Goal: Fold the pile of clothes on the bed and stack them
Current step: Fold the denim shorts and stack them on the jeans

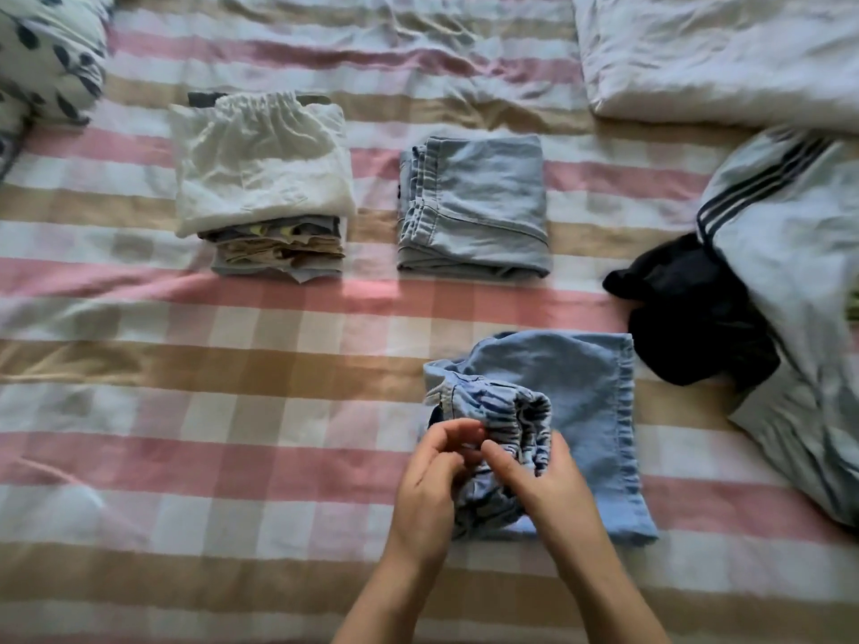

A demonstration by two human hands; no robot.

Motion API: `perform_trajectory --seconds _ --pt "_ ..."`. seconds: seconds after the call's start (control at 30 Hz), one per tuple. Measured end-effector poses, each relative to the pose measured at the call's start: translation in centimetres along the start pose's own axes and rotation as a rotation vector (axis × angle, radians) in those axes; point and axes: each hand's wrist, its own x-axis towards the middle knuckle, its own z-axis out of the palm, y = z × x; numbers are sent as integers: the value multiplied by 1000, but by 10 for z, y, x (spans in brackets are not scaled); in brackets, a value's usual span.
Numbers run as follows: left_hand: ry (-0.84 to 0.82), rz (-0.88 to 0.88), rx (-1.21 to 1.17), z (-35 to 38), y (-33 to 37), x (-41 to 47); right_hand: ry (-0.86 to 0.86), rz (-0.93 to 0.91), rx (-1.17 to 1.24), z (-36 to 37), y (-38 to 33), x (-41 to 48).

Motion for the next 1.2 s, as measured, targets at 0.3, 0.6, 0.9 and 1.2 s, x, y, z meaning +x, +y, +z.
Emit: perform_trajectory --seconds 0.3,0.6,0.9,1.2 --pt "-26 118 39 65 -22 16 101 -81 22 -103 34 43" --pt "-63 437 1418 78 -74 78 430 -60 -312 -103 84 77" --pt "-140 452 1550 88 -100 121 371 -323 -956 -77 88 96" --pt "251 60 728 32 -85 75 366 104 -383 -104 100 82"
